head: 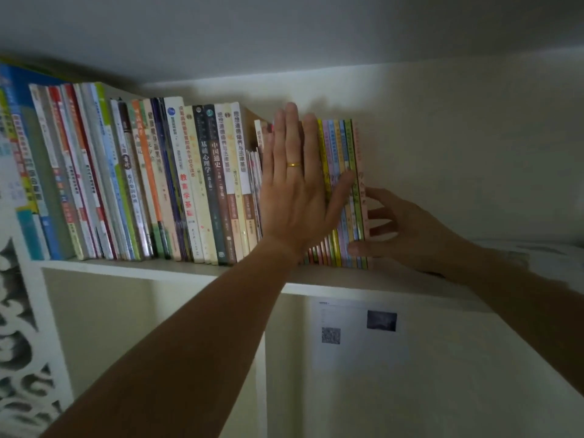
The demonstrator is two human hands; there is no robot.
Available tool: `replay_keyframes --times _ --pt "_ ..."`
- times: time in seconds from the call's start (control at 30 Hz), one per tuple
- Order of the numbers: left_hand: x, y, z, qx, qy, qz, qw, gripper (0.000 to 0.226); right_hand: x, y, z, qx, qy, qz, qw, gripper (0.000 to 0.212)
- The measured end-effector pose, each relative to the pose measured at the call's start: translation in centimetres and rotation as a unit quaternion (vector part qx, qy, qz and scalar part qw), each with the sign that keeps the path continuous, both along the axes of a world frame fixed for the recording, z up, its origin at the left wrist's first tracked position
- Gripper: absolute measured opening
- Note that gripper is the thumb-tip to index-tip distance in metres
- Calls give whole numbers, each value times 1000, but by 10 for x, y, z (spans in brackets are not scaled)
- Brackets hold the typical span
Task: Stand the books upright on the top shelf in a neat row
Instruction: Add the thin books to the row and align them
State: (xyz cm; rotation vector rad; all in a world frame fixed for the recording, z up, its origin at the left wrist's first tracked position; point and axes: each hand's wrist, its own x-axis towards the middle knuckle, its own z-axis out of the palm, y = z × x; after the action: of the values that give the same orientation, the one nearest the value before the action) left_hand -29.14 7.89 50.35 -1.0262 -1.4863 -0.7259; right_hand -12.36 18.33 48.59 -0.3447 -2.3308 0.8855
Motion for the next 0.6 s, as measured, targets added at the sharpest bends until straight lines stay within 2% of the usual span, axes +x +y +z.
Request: replay_keyframes --times 0.13,0.2,0.27,0.37,0.43,0.5,0.53,0.6 --pt "17 -12 -11 15 -42 -11 999 87 18 -21 2 29 -49 -54 997 105" --pt "41 -17 -24 15 -38 -40 998 83 51 -23 -2 137 -110 -120 977 112" --pt "75 -17 -41 -30 -8 -95 995 77 101 -21 -5 238 -172 -193 936 108" --pt "120 0 -58 -142 7 -192 971 67 176 -10 -4 241 -220 -274 905 108" --pt "146 14 -59 -248 -111 -208 940 70 213 -2 -6 214 -247 -300 896 111" --pt "162 28 -55 -362 -256 -202 873 74 238 4 -15 207 -296 -304 882 111" --pt "168 33 -52 -408 -283 -201 844 76 246 4 -21 214 -316 -302 874 110" --pt "173 37 -49 -458 -264 -198 825 71 255 5 -33 247 -304 -294 872 105"
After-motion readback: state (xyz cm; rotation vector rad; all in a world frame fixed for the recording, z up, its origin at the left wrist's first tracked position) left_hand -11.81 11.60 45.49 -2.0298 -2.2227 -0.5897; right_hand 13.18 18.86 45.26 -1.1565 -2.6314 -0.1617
